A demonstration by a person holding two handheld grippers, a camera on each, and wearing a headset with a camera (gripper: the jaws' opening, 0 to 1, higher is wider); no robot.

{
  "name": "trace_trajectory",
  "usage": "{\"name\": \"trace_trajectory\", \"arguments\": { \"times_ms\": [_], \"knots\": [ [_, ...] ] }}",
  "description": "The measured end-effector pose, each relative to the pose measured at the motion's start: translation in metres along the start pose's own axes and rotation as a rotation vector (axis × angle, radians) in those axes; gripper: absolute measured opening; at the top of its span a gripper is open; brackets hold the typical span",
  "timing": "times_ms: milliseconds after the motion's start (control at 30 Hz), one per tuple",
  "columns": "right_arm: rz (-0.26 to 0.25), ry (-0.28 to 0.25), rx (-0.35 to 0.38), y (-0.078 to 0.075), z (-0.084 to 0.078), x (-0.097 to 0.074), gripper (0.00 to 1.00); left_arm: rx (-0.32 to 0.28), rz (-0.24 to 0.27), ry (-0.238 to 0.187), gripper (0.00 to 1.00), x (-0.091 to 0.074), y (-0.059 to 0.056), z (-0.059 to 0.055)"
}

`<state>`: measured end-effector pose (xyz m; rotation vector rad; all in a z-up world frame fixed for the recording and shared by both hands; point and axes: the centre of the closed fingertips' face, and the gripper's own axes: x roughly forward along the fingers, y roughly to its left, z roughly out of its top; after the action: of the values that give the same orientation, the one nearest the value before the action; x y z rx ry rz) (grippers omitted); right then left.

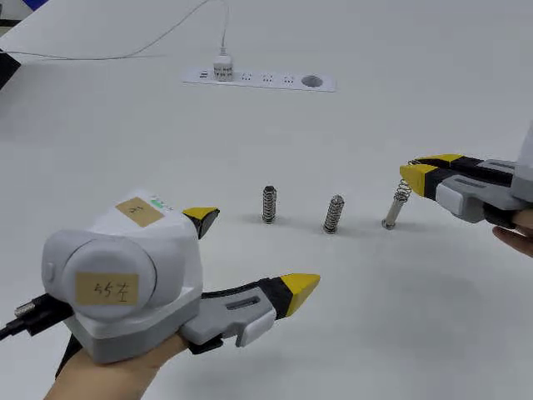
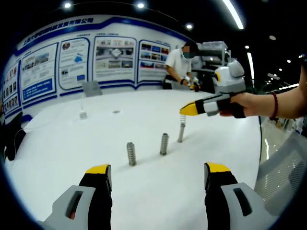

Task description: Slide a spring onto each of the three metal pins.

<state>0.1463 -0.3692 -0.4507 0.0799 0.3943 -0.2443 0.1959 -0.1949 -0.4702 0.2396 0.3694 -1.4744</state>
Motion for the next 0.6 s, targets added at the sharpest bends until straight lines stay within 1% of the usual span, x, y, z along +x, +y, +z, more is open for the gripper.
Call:
{"name": "trace_trajectory", "arguments": {
  "times_ms": [33,200,400,433,600],
  "knots": [
    [-0.001,0.000,0.001,0.0005,0.0001,-0.0001,0.12,0.000,-0.002,0.000,0.80,0.0002,-0.0005,-0.0001],
    [-0.014,0.011,-0.061,0.0031,-0.0013,-0.0009,0.12,0.000,-0.004,0.002,0.80,0.0001,-0.0012,-0.0006],
    [-0.018,0.024,-0.081,0.0047,-0.0059,0.0003,0.12,0.000,-0.004,-0.002,0.79,-0.0001,-0.0012,0.0003],
    [-0.018,0.017,-0.078,0.0049,-0.0052,0.0005,0.12,0.000,-0.004,-0.001,0.79,-0.0002,-0.0012,0.0003],
    [-0.030,0.020,-0.087,0.0039,-0.0047,0.0004,0.12,0.000,-0.006,-0.001,0.79,-0.0003,-0.0014,0.0002]
  ]
}}
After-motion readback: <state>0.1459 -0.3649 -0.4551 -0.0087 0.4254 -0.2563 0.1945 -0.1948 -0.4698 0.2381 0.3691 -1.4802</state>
